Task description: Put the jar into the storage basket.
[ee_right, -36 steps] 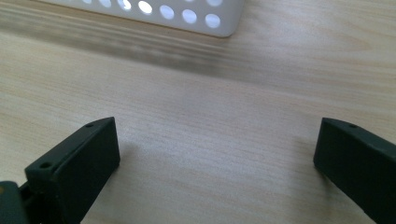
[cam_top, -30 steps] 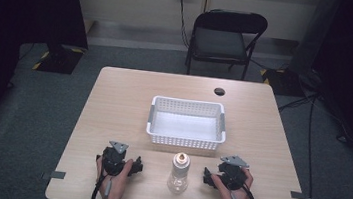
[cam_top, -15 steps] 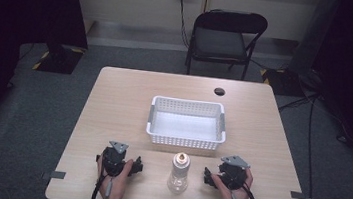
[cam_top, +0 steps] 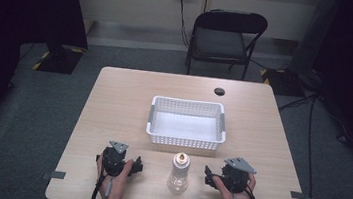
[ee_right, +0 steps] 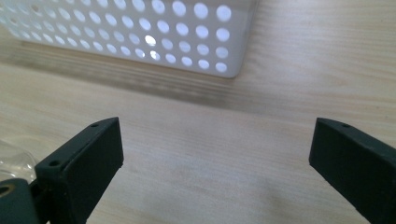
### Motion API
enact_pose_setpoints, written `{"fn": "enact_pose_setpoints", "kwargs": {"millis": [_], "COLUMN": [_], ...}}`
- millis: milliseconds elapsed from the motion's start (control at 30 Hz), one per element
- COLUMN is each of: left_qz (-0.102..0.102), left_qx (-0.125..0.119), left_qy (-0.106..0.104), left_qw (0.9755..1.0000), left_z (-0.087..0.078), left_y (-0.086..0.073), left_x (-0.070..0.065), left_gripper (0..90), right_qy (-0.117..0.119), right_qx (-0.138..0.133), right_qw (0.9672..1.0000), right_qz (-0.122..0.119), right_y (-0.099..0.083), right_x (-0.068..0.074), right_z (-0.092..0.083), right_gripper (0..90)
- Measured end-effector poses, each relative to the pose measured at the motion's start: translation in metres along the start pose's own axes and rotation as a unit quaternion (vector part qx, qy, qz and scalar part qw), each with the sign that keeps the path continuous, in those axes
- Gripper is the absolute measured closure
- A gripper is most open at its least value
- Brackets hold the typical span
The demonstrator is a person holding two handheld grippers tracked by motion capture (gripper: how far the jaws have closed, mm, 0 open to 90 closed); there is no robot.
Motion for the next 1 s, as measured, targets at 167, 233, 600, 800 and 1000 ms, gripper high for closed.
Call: {"fn": "enact_pose_setpoints", "kwargs": {"millis": [167, 233, 600, 800, 1000], "left_qz": [0.0, 0.0, 0.0, 0.0, 0.0], "left_qx": [0.0, 0.0, 0.001, 0.001, 0.001], "left_qy": [0.0, 0.0, 0.0, 0.0, 0.0], "left_qw": [1.0, 1.0, 1.0, 1.0, 1.0], "left_z": [0.0, 0.0, 0.0, 0.0, 0.0], "left_y": [0.0, 0.0, 0.0, 0.0, 0.0], "left_x": [0.0, 0.0, 0.0, 0.0, 0.0], "left_gripper": [0.0, 0.0, 0.0, 0.0, 0.0], "right_qy": [-0.001, -0.001, 0.02, 0.035, 0.048], "right_qx": [-0.007, -0.011, -0.033, -0.052, -0.073], "right_qw": [1.0, 0.9999, 0.9993, 0.9981, 0.9962], "right_qz": [0.0, 0.002, -0.005, 0.003, 0.002], "right_y": [0.002, 0.001, 0.005, 0.01, 0.013], "right_x": [0.003, 0.004, 0.012, 0.016, 0.021], "right_z": [-0.007, -0.01, -0.026, -0.038, -0.048], "right_gripper": [1.1, 1.4, 1.3, 1.9, 1.0]}}
Point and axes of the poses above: each handheld gripper's, and its own axes: z roughly forward along the jaws, y roughly out of its top, x roughly to its left, the point moved 4 cm from there along z, roughly forward along the jaws, and after that the axes turned 2 degrees about -y, right-handed, at the moved point
